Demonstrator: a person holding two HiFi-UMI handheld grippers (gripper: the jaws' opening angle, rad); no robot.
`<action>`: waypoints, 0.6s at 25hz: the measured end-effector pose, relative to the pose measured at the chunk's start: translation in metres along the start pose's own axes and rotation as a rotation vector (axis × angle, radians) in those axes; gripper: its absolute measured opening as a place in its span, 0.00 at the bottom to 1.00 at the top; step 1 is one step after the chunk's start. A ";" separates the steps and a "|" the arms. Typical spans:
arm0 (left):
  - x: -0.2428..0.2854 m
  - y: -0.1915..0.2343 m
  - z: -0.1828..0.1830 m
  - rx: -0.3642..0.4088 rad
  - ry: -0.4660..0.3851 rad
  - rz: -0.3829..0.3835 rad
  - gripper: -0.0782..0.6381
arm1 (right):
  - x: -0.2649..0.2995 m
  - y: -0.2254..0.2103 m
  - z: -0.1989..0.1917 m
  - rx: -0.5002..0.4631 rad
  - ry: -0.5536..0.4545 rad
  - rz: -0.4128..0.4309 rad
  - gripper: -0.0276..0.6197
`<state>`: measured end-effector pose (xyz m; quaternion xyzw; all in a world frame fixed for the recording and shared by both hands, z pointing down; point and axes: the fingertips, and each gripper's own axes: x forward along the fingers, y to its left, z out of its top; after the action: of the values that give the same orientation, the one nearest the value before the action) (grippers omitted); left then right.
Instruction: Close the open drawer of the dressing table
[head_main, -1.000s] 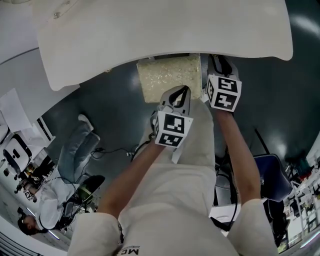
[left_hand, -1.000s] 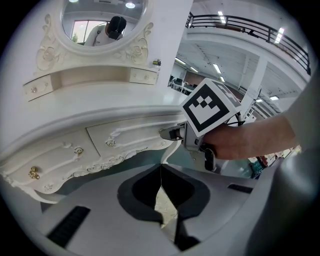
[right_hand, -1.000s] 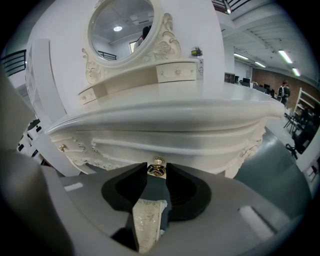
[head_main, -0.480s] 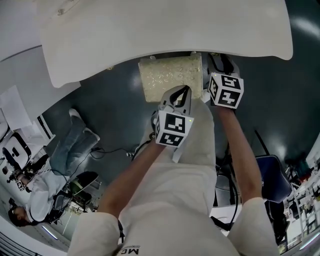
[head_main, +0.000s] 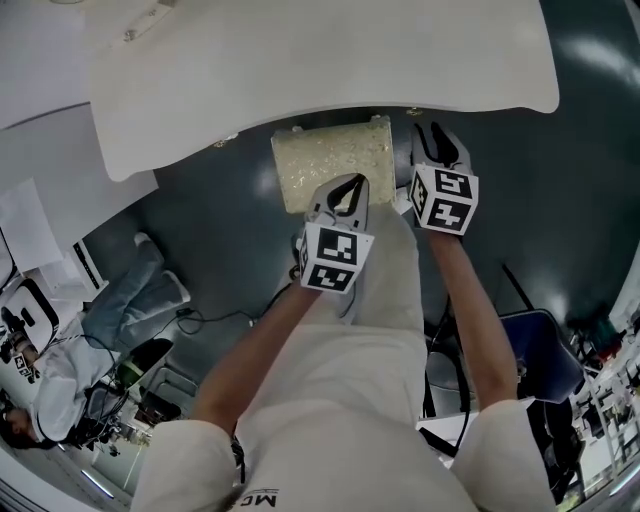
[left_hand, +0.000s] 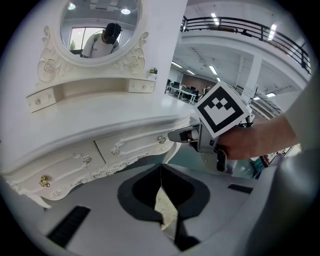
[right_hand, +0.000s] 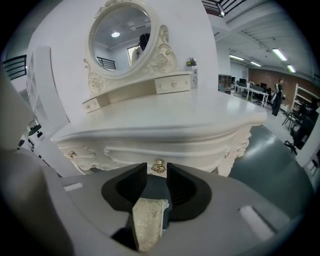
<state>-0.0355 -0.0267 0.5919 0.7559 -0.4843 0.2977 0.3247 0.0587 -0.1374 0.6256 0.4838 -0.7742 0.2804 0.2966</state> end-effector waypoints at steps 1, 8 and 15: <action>0.001 0.002 0.003 0.003 -0.005 -0.002 0.12 | 0.000 -0.001 0.002 0.005 0.000 0.002 0.21; 0.001 0.004 0.021 0.039 -0.036 -0.013 0.12 | -0.014 0.012 0.010 0.140 0.015 0.062 0.11; -0.021 0.000 0.043 0.072 -0.078 -0.035 0.12 | -0.053 0.022 0.033 0.182 -0.035 0.053 0.09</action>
<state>-0.0373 -0.0485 0.5496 0.7865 -0.4722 0.2794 0.2834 0.0511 -0.1226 0.5618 0.4928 -0.7633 0.3486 0.2302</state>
